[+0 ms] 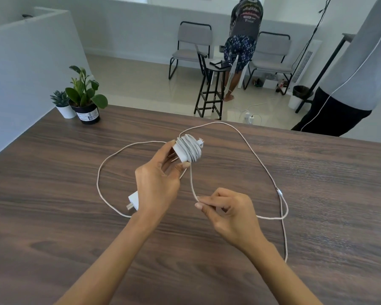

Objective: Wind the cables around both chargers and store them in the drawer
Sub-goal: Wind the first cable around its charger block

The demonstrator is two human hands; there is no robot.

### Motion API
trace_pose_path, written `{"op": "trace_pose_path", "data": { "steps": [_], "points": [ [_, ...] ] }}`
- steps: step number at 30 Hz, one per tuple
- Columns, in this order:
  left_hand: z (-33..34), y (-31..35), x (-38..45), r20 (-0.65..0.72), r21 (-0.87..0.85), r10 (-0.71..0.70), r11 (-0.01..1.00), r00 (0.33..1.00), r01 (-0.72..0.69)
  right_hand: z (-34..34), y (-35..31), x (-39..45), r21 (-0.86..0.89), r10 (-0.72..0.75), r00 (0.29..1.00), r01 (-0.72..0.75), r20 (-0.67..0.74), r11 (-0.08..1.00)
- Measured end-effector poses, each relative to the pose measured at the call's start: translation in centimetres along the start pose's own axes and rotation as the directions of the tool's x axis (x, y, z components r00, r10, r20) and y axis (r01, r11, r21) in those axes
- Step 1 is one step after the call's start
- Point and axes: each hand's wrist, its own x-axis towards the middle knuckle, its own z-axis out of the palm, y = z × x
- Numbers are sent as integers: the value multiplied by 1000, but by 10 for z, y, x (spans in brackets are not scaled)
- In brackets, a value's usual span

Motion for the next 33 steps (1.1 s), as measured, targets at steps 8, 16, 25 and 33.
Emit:
{"op": "trace_pose_path", "data": {
  "steps": [8,16,25,33],
  "points": [
    [3,-24,-10,89,221,194,952,977,-210,-34,-22,13,-207,-183,982,188,42,960],
    [10,-29,-24,274,296,278,886,921,-356,-55,-24,40,-321,-283,959,276,25,906],
    [4,-13,-43,409,149,388,865,826,-480,-72,-3,61,-292,-347,935,311,-77,904],
    [1,1,-61,383,8,396,902,834,-432,-70,12,71,62,-117,974,131,-195,989]
  ]
}}
